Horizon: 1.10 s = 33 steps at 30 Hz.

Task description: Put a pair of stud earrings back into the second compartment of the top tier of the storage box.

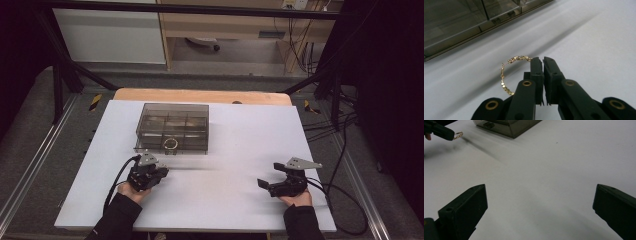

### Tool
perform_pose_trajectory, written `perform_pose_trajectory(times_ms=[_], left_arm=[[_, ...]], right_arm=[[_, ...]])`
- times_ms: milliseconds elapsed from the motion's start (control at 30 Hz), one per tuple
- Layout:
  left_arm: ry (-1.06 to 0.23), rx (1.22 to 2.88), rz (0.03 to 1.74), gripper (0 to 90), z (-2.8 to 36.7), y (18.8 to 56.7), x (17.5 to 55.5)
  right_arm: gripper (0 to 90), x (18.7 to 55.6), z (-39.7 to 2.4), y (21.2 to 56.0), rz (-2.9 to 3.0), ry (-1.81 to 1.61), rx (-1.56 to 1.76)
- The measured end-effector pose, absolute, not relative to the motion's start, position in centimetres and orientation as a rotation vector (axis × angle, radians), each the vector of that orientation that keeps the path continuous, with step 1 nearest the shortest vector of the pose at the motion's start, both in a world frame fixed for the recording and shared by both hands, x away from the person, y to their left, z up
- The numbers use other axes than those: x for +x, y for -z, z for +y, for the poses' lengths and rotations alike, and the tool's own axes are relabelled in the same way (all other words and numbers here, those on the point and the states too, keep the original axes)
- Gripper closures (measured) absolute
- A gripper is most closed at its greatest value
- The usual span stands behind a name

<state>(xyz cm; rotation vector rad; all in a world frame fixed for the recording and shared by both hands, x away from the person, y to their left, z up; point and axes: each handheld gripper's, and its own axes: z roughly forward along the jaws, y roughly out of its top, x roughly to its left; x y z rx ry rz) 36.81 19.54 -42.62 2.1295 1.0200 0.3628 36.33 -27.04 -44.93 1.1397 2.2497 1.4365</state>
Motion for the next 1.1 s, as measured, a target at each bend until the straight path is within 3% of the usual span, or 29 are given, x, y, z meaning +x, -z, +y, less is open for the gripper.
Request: perform_pose_trajectory(times_ms=[1100], left_arm=[[-0.395, 2.114, 1.003, 85.5, 20.5, 40.8, 35.6]], right_arm=[[0.5, 36.4, -27.0, 45.0, 2.256, -1.43, 1.137]])
